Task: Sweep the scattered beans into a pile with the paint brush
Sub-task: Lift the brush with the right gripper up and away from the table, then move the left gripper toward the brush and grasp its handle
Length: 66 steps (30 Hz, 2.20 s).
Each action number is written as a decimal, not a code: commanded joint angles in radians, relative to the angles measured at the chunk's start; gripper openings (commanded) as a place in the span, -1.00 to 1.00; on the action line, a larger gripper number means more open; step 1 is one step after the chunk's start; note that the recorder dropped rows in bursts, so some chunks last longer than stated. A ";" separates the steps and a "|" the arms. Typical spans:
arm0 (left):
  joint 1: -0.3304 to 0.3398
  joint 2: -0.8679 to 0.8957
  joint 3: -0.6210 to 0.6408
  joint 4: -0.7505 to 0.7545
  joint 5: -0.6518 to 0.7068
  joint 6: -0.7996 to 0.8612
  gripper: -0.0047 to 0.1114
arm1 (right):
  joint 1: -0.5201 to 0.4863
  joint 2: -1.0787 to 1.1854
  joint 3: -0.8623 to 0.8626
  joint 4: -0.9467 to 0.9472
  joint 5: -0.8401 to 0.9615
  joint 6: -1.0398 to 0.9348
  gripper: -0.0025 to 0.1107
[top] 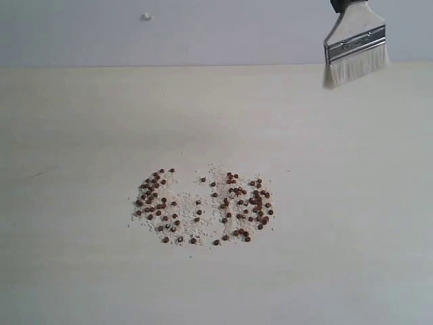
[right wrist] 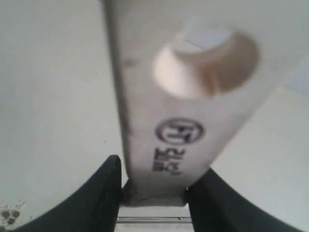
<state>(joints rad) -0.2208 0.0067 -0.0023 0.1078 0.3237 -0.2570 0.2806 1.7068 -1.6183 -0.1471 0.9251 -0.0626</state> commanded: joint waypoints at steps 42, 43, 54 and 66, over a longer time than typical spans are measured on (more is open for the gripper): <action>0.001 0.230 0.002 0.708 -1.210 -0.735 0.87 | -0.002 -0.414 0.296 0.531 -0.098 -0.267 -0.96; 0.001 0.261 0.002 0.724 -1.210 -0.689 0.87 | -0.002 -0.414 0.296 0.540 -0.098 -0.267 -0.96; 0.001 0.621 -0.083 0.791 -1.400 -0.511 0.87 | -0.001 -0.414 0.296 0.657 -0.149 -0.279 -0.96; -0.090 1.142 -0.321 0.966 -1.403 -0.490 0.87 | 0.097 -0.410 0.296 0.641 -0.175 -0.309 -0.96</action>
<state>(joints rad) -0.2620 1.0436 -0.2657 1.0460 -1.0735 -0.7587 0.3642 1.2972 -1.3221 0.4913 0.7756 -0.3596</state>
